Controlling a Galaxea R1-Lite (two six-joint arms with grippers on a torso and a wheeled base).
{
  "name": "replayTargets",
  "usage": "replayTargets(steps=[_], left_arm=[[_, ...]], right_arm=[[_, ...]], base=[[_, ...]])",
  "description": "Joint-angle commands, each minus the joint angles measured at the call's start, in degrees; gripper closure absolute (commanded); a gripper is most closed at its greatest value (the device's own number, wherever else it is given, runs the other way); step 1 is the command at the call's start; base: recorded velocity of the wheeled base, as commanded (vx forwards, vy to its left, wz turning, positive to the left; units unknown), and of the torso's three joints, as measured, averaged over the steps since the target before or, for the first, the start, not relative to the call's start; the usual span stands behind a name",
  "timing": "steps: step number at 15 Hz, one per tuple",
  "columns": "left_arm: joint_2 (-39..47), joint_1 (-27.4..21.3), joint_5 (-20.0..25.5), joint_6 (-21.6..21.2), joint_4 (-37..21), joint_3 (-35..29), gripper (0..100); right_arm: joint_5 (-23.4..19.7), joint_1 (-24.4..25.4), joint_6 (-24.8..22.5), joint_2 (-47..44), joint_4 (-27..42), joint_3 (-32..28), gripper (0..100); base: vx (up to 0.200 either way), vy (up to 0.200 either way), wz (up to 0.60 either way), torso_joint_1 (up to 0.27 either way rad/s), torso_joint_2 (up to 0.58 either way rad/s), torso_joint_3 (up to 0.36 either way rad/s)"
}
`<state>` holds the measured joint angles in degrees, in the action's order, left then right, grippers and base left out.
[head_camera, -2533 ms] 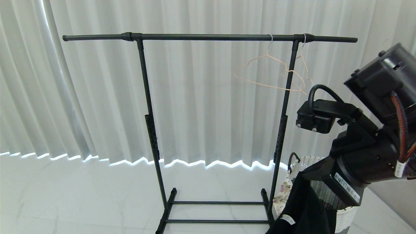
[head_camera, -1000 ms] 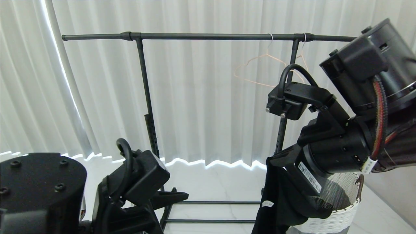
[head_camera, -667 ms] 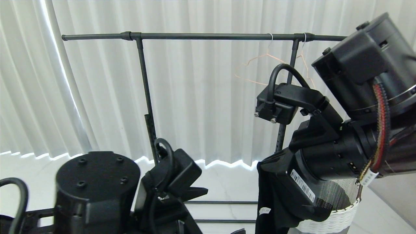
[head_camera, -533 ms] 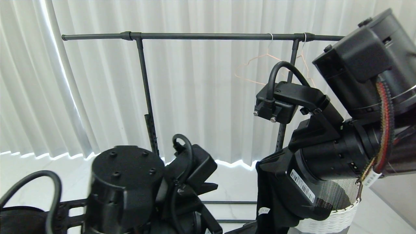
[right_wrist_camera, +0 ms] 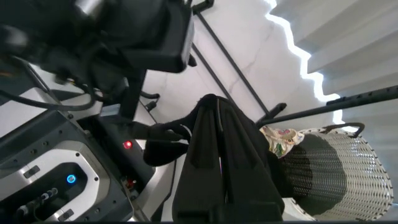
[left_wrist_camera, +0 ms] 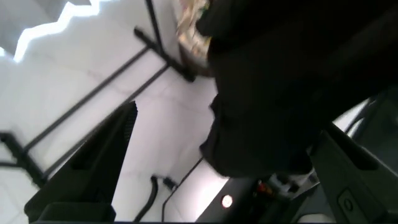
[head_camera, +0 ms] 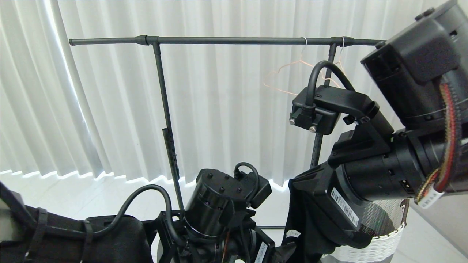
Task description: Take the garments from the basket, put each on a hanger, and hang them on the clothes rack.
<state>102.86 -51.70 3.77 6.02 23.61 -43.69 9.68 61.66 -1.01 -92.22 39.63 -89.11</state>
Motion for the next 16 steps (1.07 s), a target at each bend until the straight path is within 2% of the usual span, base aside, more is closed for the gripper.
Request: replayTargets(steps=[1, 7, 8, 11, 12, 14, 16], left_arm=[[3.13, 0.28, -1.04, 0.04, -0.06, 1.86, 0], [4.01, 0.11, -2.18, 0.04, -0.06, 3.88, 0], [4.01, -0.07, -2.18, 0.13, -0.06, 3.96, 100], [3.75, -0.59, -2.98, 0.04, -0.06, 4.32, 100], [3.31, -0.95, -5.09, 0.04, 0.03, 5.28, 100], [-0.38, -0.86, -6.76, 0.57, 1.70, 8.10, 100], [-10.32, -1.21, -6.40, 6.46, 1.79, 9.68, 100]], right_arm=[[-0.01, 0.04, -0.04, 0.82, 0.01, -0.01, 100], [-0.01, 0.04, -0.04, 1.52, 0.18, 0.17, 100], [-0.01, 0.04, -0.04, 1.61, 0.18, 0.17, 100], [-0.01, 0.04, 0.05, 1.61, 0.27, 0.43, 100], [-0.01, -0.05, 0.48, 1.61, 0.36, 0.87, 100], [0.08, -0.05, 5.76, 1.17, 0.18, 2.37, 100], [1.22, -0.05, 8.92, 0.99, 0.09, 2.45, 100]], base=[[0.000, 0.000, 0.00, 0.000, 0.00, 0.000], [0.000, 0.000, 0.00, 0.000, 0.00, 0.000], [0.000, 0.000, 0.00, 0.000, 0.00, 0.000], [0.000, 0.000, 0.00, 0.000, 0.00, 0.000], [0.000, 0.000, 0.00, 0.000, 0.00, 0.000], [0.000, 0.000, 0.00, 0.000, 0.00, 0.000], [0.000, 0.000, 0.00, 0.000, 0.00, 0.000]])
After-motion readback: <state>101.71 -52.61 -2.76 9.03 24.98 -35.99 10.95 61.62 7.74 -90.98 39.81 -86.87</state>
